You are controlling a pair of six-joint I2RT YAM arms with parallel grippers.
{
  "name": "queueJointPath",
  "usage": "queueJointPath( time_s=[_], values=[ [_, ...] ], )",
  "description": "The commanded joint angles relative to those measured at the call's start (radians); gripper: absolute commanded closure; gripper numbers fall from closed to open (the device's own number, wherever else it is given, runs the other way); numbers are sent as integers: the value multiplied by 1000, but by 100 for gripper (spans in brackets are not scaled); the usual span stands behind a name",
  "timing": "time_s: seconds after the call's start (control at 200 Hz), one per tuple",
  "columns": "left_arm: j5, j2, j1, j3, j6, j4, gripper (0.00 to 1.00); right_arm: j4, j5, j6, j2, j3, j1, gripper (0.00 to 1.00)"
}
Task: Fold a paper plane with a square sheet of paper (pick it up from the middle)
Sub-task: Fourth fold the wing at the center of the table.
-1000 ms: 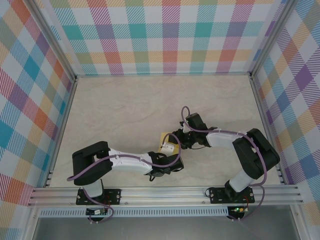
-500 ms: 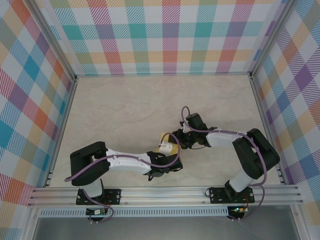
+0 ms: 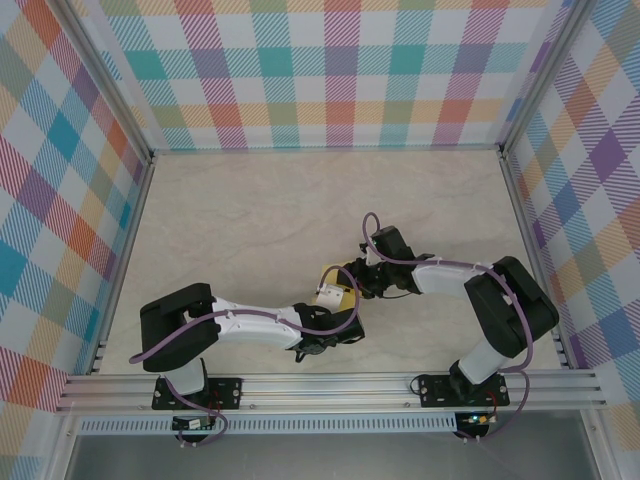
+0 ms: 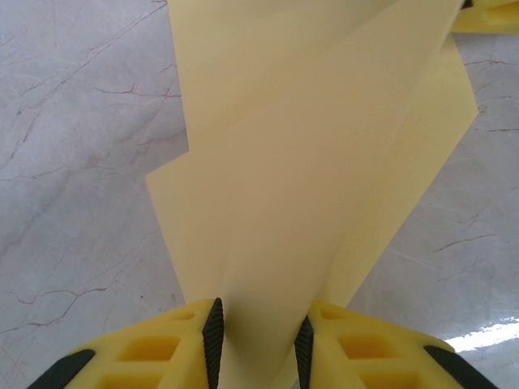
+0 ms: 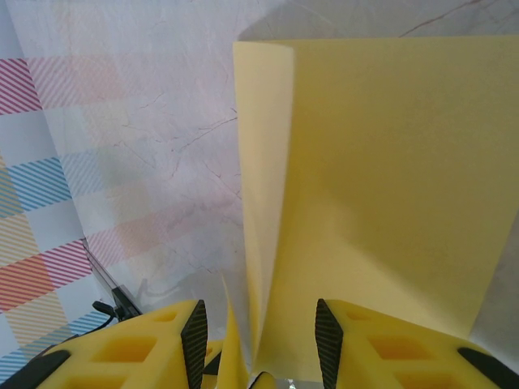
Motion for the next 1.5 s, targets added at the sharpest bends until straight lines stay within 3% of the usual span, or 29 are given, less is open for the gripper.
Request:
queueJointPath(
  time_s=[0.0, 0.52, 0.86, 1.055, 1.495],
  values=[
    [7, 13, -10, -20, -5, 15, 73, -18, 0, -4, 16, 22, -7, 58],
    [95, -23, 22, -80, 10, 165, 85, -58, 27, -10, -41, 12, -6, 57],
    [249, -167, 99, -224, 50, 386, 89, -168, 153, -26, -230, -42, -6, 53],
    [396, -225, 177, -320, 66, 539, 90, -138, 147, -19, -314, -98, -4, 53],
    [661, -219, 313, -412, 72, 739, 93, -43, 117, -2, -257, -103, 74, 74]
  ],
)
